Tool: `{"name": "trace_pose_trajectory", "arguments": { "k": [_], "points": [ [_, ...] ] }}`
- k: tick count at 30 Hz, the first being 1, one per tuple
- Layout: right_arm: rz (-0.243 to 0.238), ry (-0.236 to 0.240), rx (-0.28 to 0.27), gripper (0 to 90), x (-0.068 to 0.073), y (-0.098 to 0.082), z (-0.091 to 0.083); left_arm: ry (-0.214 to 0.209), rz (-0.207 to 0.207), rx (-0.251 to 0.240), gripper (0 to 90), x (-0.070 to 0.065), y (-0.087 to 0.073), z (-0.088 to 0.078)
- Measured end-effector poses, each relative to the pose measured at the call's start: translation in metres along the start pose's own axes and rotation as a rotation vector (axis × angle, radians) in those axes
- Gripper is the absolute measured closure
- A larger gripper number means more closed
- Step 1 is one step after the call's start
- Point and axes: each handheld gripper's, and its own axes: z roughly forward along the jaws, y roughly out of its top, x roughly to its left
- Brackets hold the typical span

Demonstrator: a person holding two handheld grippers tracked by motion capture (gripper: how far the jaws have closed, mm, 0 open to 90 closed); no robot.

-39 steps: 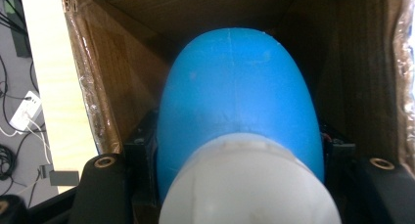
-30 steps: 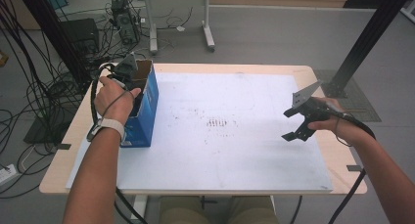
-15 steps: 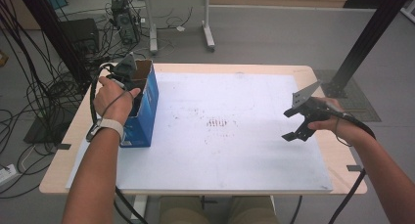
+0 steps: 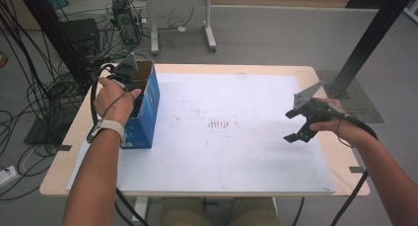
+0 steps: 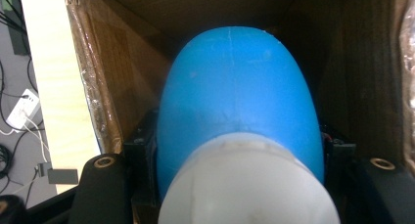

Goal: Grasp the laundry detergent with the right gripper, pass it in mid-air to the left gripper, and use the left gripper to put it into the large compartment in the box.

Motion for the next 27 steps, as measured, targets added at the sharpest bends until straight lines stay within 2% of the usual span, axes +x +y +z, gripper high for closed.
{"name": "trace_pose_trajectory", "arguments": {
  "k": [4,27],
  "points": [
    [-0.013,-0.006,0.013,6.8,-0.0004,0.0004,-0.0002,0.0,0.0,0.001,36.9,-0.0002,0.0,0.0],
    [-0.011,-0.001,0.015,6.8,0.0009,-0.0001,-0.0008,0.001,-0.002,0.0,36.9,-0.0001,-0.0006,-0.0002]
  ]
}}
